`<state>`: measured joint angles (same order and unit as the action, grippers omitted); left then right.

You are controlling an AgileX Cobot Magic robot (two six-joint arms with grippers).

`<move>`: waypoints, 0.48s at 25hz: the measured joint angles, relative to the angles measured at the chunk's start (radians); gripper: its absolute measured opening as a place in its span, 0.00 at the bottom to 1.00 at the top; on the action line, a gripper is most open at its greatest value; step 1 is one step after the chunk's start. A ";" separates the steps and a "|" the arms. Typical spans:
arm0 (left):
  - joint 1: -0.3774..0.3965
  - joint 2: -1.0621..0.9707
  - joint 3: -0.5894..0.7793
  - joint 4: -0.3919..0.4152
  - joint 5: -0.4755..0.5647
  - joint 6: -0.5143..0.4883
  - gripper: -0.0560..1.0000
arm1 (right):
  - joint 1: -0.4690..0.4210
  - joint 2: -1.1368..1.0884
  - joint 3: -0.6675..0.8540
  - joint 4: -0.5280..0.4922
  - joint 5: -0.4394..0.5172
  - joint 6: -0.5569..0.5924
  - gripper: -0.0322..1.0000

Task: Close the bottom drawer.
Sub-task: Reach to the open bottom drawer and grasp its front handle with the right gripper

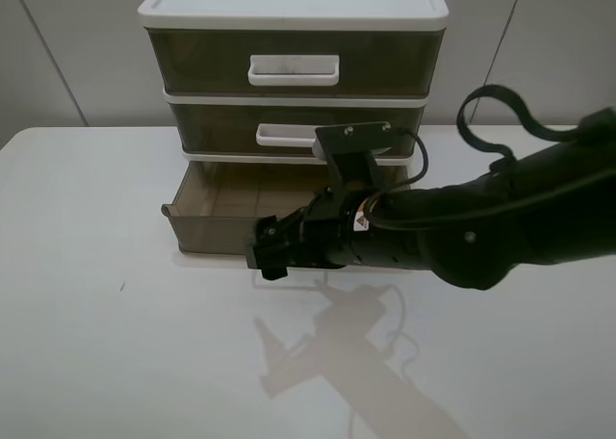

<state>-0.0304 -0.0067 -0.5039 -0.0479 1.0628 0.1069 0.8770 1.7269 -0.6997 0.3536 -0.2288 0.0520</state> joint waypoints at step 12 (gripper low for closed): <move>0.000 0.000 0.000 0.000 0.000 0.000 0.73 | 0.000 0.085 0.000 0.117 -0.109 -0.003 0.08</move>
<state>-0.0304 -0.0067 -0.5039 -0.0479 1.0628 0.1069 0.8770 1.8121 -0.6997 0.4705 -0.3380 0.0493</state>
